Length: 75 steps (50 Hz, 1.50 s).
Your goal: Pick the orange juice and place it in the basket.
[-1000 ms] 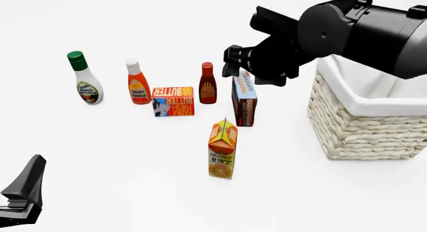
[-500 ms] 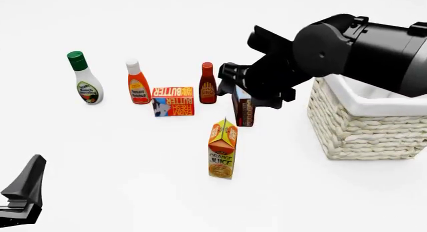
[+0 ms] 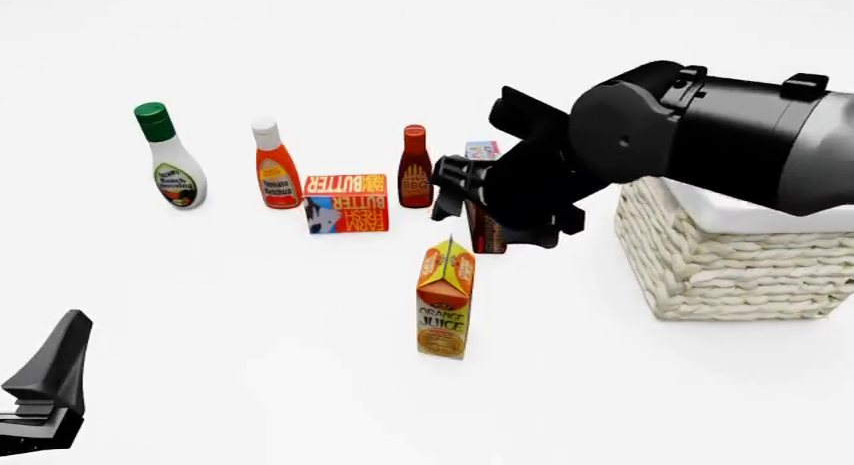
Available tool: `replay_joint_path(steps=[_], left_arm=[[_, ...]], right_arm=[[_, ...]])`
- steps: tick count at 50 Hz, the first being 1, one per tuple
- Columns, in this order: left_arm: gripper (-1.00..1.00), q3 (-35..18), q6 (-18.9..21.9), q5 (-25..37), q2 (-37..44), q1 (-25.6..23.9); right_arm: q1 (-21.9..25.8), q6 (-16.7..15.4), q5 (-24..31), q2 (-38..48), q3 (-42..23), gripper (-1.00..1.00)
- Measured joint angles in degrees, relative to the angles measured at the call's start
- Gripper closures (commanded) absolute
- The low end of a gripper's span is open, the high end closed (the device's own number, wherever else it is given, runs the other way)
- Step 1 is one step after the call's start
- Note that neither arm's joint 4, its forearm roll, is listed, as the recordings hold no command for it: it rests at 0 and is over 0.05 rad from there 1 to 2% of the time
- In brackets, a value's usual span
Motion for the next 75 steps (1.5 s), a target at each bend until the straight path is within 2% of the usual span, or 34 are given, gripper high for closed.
replay_joint_path(steps=[16, 75], left_arm=[[-1.0, 0.0, 0.0, 0.0, 0.0, 0.0], [-1.0, 0.0, 0.0, 0.0, 0.0, 0.0]], right_arm=[[0.13, 2.38, -2.46, 2.9, 3.49, -1.0], [3.4, 5.48, -9.8, 6.67, 5.99, -1.0]])
